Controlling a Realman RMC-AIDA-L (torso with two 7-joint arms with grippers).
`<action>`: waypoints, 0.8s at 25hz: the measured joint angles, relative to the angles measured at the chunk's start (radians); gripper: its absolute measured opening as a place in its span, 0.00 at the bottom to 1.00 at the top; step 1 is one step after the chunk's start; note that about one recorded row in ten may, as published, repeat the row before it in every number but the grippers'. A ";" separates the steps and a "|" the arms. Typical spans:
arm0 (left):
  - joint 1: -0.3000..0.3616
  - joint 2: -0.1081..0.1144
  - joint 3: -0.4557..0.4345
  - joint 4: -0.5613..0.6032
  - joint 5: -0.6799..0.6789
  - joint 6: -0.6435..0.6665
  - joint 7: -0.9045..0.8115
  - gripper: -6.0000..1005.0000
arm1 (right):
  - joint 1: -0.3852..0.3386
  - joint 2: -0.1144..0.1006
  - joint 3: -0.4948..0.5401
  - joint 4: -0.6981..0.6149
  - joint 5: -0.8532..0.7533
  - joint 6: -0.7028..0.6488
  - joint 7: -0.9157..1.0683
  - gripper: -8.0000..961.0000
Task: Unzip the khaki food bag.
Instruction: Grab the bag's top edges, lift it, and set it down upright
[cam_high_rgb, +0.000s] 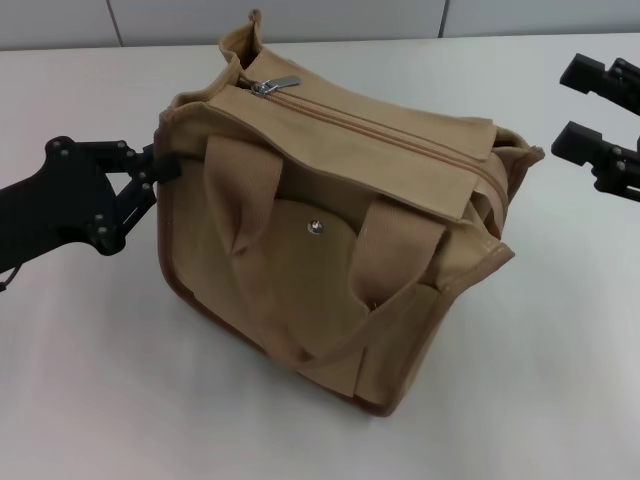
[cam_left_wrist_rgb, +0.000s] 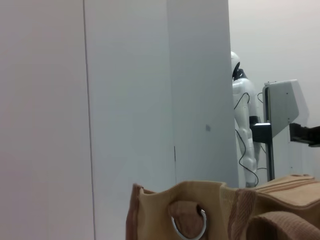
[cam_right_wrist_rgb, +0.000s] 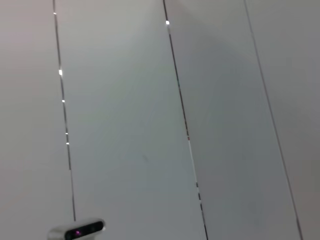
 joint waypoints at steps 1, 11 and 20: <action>0.001 -0.001 -0.004 0.001 -0.002 0.004 0.006 0.07 | -0.002 0.000 0.000 0.000 0.000 0.005 0.000 0.85; -0.037 0.013 -0.086 0.004 -0.025 0.009 0.011 0.07 | 0.029 0.004 0.000 0.006 0.001 0.057 0.000 0.85; -0.057 0.018 -0.078 0.007 -0.095 0.121 0.016 0.07 | 0.070 0.015 -0.008 0.007 0.001 0.112 0.000 0.85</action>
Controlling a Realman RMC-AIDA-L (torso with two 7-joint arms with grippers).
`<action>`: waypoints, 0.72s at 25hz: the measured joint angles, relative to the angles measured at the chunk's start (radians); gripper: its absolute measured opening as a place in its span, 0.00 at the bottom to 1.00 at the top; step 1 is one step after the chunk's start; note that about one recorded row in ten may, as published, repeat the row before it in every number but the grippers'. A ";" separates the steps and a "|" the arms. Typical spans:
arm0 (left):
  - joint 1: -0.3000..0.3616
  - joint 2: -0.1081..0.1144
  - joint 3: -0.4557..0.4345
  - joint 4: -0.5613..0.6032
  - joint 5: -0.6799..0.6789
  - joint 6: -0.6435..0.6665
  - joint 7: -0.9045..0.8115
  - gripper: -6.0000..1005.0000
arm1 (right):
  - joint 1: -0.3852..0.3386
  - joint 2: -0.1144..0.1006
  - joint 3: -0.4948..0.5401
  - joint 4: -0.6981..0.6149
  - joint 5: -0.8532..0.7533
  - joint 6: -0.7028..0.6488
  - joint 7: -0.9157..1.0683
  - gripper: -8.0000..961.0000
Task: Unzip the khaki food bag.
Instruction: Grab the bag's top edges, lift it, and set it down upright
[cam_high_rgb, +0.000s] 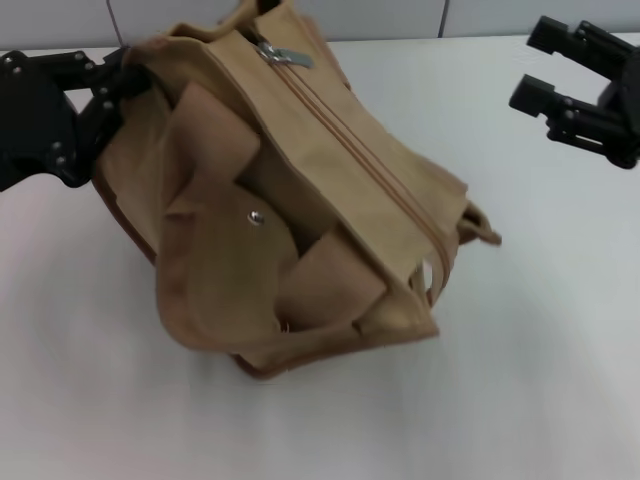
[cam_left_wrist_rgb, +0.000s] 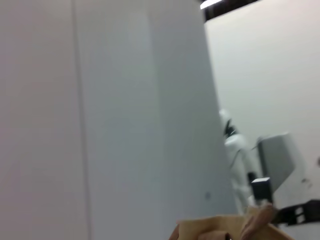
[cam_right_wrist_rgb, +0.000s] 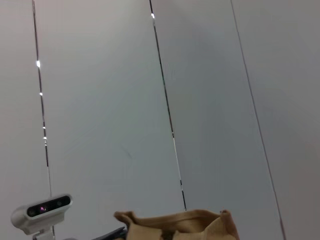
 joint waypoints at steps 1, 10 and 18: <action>-0.003 -0.004 0.002 0.000 -0.001 0.023 0.000 0.07 | 0.007 0.005 0.000 0.000 0.000 0.004 -0.005 0.85; -0.007 -0.035 0.043 -0.008 0.003 0.037 0.035 0.07 | 0.045 0.013 -0.137 0.047 0.002 0.012 -0.170 0.81; -0.008 -0.040 0.083 -0.009 0.004 0.038 0.039 0.07 | 0.055 0.014 -0.140 0.114 0.003 0.012 -0.311 0.67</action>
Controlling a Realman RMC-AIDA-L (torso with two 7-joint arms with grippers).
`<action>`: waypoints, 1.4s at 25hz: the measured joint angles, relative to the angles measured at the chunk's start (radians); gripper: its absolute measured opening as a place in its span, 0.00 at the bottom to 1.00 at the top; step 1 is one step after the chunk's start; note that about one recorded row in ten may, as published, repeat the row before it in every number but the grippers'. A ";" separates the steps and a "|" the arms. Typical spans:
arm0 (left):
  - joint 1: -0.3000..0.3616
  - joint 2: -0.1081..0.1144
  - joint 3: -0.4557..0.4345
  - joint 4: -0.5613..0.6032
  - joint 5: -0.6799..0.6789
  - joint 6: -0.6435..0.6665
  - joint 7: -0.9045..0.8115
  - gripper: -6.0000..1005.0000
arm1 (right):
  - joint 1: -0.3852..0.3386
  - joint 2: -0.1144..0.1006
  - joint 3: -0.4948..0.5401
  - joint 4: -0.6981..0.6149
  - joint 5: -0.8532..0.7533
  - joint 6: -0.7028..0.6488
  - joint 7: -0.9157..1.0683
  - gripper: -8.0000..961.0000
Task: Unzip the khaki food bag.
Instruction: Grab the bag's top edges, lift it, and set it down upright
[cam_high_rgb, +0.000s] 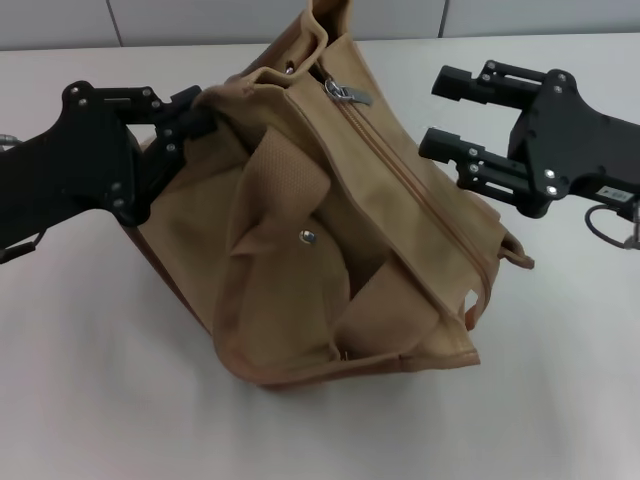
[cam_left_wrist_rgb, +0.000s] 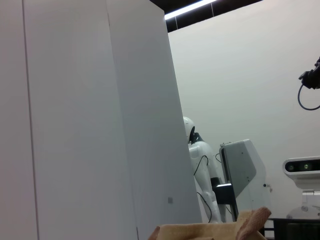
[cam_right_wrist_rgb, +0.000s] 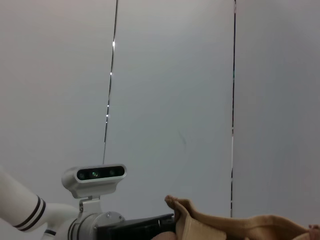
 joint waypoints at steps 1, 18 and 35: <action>0.000 -0.001 0.008 -0.001 0.000 0.000 0.000 0.07 | 0.009 0.000 0.000 0.023 0.011 0.008 -0.031 0.65; -0.002 -0.001 0.026 -0.001 0.003 0.004 0.000 0.07 | 0.081 -0.004 -0.138 0.023 0.022 0.127 -0.045 0.50; -0.015 -0.001 0.065 -0.001 -0.002 0.009 0.003 0.07 | 0.106 0.000 -0.209 0.028 0.032 0.224 -0.042 0.46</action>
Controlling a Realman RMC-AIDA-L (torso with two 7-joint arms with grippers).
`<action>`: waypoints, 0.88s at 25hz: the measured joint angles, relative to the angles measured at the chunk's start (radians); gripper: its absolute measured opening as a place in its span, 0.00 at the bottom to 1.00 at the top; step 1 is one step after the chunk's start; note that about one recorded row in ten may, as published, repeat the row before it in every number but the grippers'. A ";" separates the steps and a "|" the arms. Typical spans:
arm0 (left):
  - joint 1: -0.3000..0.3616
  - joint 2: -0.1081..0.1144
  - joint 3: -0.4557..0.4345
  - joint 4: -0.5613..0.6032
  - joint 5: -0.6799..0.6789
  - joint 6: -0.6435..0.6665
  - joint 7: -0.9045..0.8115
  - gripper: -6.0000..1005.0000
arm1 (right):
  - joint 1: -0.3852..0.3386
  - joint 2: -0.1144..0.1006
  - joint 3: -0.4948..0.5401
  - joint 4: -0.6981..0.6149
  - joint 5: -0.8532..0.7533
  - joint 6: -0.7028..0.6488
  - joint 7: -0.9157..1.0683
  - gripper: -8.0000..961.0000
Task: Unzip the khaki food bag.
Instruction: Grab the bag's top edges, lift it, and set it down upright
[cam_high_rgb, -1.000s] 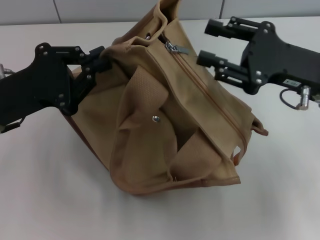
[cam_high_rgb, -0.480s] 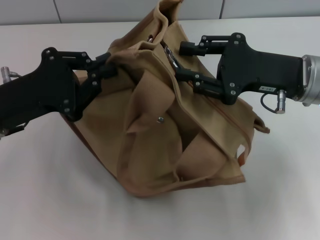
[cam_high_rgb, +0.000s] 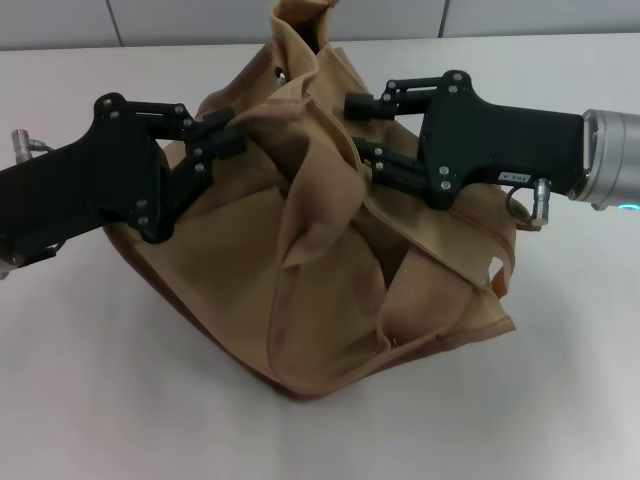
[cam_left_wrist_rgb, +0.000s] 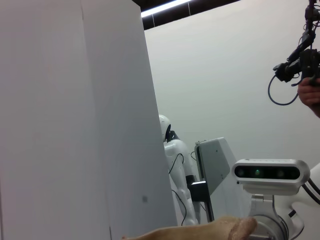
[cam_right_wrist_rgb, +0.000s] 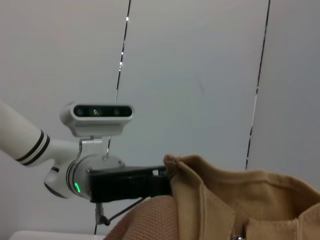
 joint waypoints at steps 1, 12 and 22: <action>-0.003 0.000 0.007 0.000 -0.001 0.002 0.000 0.07 | 0.001 0.001 -0.004 0.007 0.000 0.013 0.001 0.46; -0.015 -0.002 0.023 0.000 -0.003 0.004 0.007 0.07 | 0.009 0.002 -0.007 0.036 0.005 0.017 0.015 0.21; -0.020 0.000 0.020 -0.024 -0.004 -0.004 0.024 0.07 | -0.009 -0.006 0.003 0.023 0.006 -0.044 0.079 0.04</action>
